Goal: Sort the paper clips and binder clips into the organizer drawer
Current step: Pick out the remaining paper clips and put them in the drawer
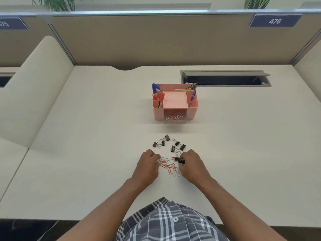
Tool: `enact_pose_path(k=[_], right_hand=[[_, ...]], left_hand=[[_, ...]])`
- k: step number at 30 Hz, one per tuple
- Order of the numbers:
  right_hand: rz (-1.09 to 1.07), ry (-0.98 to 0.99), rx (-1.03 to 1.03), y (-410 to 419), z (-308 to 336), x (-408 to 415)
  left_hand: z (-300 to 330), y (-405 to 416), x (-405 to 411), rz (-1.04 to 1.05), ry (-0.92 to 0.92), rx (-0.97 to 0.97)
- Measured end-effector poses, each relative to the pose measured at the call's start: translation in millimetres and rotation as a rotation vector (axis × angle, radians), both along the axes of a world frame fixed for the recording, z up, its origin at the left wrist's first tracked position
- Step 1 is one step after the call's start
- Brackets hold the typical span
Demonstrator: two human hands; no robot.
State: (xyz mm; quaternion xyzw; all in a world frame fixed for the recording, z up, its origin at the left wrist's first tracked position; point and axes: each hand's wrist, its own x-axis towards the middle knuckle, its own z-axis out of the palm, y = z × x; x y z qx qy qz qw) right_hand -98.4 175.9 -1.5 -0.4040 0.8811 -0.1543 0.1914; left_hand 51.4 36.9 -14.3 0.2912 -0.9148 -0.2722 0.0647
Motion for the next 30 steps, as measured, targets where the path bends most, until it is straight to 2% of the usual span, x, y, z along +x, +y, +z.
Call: enact_pose_path(k=[15, 20, 25, 30], right_hand=[[-0.05, 0.064, -0.106, 6, 1, -14], [-0.062, 0.102, -0.03, -6, -1, -4], [-0.106, 0.036, -0.083, -9, 0, -4], [-0.301, -0.178, -0.246, -6, 12, -20]], left_hand=[[-2, 0, -3, 0.012, 0.038, -0.019], [-2, 1, -3, 0.016, 0.039, -0.021], [-3, 0, -2, 0.018, 0.041, -0.02], [-2, 1, -2, 0.022, 0.045, -0.006]])
